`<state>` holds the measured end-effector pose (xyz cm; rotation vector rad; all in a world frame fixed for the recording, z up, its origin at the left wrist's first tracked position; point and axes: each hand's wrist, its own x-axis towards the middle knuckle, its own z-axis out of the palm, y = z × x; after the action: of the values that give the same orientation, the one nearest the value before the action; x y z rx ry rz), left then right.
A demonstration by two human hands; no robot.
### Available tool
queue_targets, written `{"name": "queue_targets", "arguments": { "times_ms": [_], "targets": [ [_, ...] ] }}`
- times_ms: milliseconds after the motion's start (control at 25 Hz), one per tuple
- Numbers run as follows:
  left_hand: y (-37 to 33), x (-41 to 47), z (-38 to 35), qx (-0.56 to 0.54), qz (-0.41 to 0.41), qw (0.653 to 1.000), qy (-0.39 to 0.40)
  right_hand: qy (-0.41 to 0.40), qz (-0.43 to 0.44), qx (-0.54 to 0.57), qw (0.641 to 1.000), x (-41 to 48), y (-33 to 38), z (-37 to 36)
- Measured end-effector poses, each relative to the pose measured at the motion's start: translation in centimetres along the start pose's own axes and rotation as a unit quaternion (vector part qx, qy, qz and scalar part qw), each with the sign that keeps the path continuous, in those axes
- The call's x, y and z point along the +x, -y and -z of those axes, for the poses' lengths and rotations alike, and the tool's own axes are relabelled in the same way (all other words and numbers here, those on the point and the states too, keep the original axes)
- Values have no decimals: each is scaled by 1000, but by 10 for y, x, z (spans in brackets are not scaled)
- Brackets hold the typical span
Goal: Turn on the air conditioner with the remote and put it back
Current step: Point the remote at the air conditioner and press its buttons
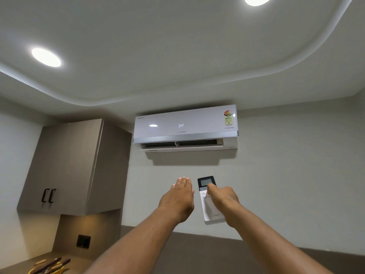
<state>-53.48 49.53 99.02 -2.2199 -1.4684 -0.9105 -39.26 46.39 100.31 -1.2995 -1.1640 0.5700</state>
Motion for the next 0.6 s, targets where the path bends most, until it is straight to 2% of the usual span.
{"name": "queue_targets", "arguments": {
  "times_ms": [600],
  "targets": [
    [8, 0, -1, 6, 11, 1000, -1, 22, -14, 9, 1000, 0, 1, -3]
  ]
}}
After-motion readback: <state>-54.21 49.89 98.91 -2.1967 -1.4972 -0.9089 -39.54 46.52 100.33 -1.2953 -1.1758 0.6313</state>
